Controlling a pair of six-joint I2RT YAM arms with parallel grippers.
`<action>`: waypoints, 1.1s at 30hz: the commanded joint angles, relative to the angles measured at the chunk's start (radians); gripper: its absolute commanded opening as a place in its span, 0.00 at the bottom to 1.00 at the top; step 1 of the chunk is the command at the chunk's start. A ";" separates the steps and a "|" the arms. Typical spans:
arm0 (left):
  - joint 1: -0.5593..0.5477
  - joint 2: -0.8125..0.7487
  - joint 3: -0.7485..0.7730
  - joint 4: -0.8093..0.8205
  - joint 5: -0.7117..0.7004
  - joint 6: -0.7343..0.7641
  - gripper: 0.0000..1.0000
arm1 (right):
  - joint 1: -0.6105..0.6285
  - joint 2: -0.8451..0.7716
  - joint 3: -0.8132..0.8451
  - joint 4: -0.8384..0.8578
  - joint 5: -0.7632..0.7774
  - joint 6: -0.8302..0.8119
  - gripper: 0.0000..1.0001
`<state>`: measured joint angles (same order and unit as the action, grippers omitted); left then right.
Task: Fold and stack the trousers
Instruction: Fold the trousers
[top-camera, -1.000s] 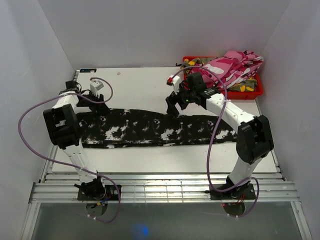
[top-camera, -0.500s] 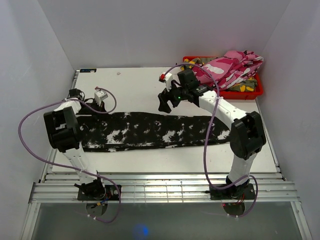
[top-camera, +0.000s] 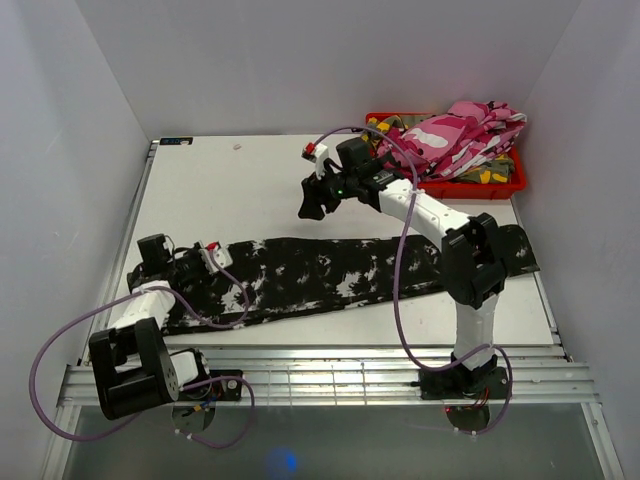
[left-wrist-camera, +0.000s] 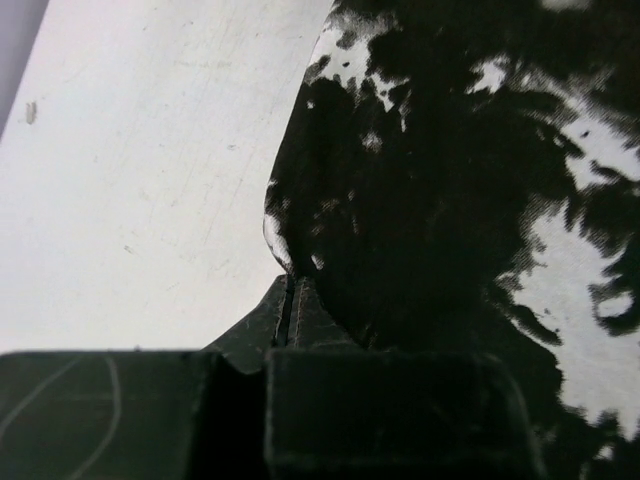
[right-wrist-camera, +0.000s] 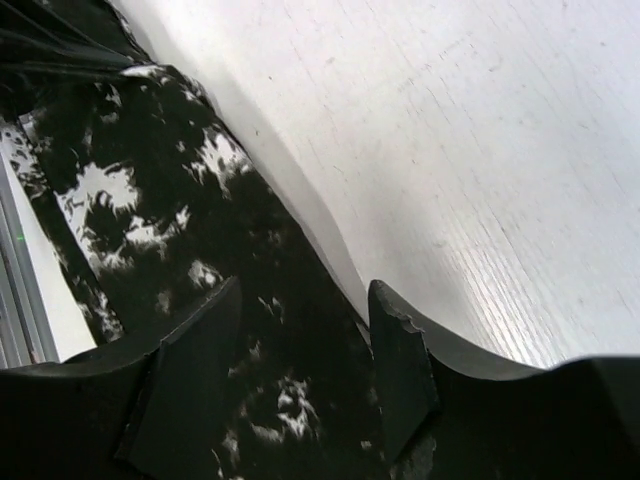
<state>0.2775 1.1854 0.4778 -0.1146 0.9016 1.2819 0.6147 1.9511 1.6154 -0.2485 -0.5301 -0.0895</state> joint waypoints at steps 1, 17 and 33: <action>-0.003 -0.018 -0.050 0.184 0.028 0.115 0.00 | 0.029 0.046 0.076 0.058 -0.037 0.048 0.59; -0.003 -0.055 -0.171 0.160 0.306 0.742 0.00 | 0.091 0.243 0.262 0.043 -0.148 0.077 0.75; -0.004 -0.013 -0.154 0.155 0.347 0.976 0.00 | 0.207 0.304 0.207 -0.072 -0.087 -0.380 0.52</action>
<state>0.2779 1.1728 0.3016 0.0391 1.1458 1.9537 0.8135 2.2570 1.8339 -0.3252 -0.6292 -0.4000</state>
